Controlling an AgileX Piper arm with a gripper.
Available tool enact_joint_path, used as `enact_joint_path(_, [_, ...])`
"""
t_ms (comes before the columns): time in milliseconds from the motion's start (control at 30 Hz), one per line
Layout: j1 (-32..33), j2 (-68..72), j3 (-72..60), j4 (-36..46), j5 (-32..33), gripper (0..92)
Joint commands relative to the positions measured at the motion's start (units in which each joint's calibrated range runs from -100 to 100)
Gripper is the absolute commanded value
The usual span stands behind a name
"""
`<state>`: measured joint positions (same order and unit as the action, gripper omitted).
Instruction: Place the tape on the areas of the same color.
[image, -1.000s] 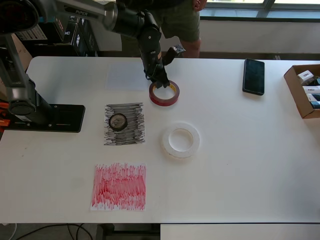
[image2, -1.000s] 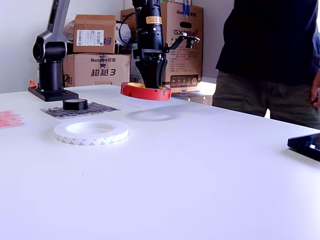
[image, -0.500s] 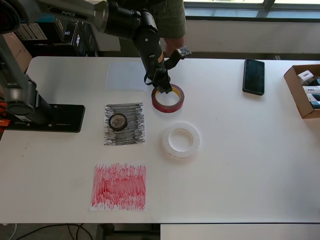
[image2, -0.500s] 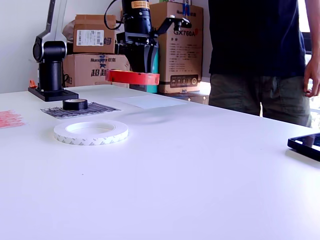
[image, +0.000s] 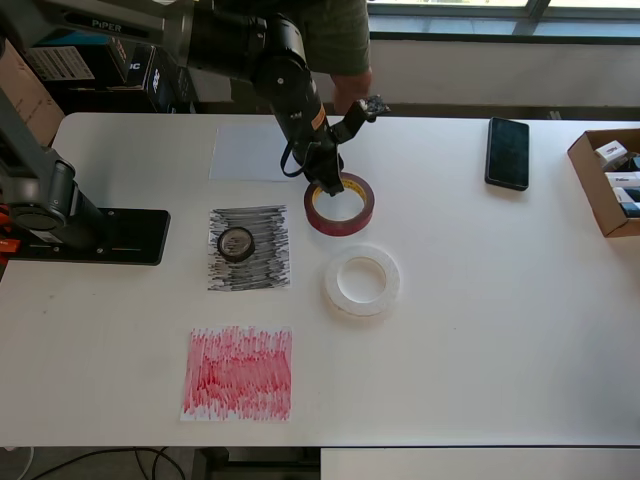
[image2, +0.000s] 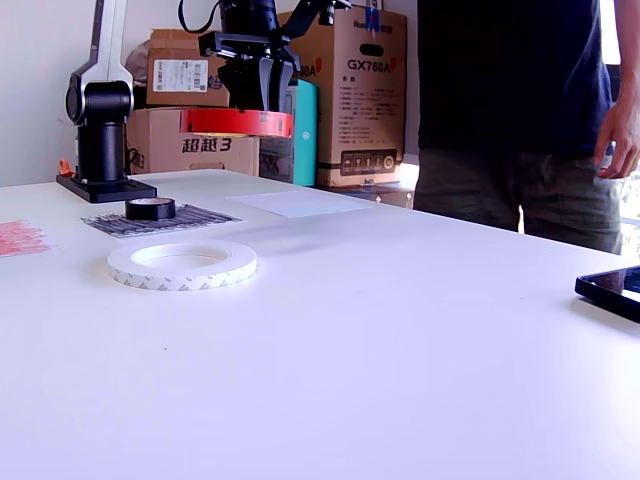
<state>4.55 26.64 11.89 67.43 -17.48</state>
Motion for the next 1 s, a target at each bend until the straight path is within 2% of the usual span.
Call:
enact_joint_path(0, [-0.03, 0.58, 0.33, 0.41, -0.03, 0.0])
enact_joint_path(333, [-0.19, 0.40, 0.33, 0.41, 0.30, 0.0])
enact_joint_path(633, [-3.11, 0.12, -0.66, 2.11, 0.05, 0.0])
enact_joint_path(767, [-4.85, -2.69, -0.94, 5.25, -0.03, 0.0])
enact_joint_path(967, [-4.93, -8.02, -0.39, 5.42, -0.19, 0.0])
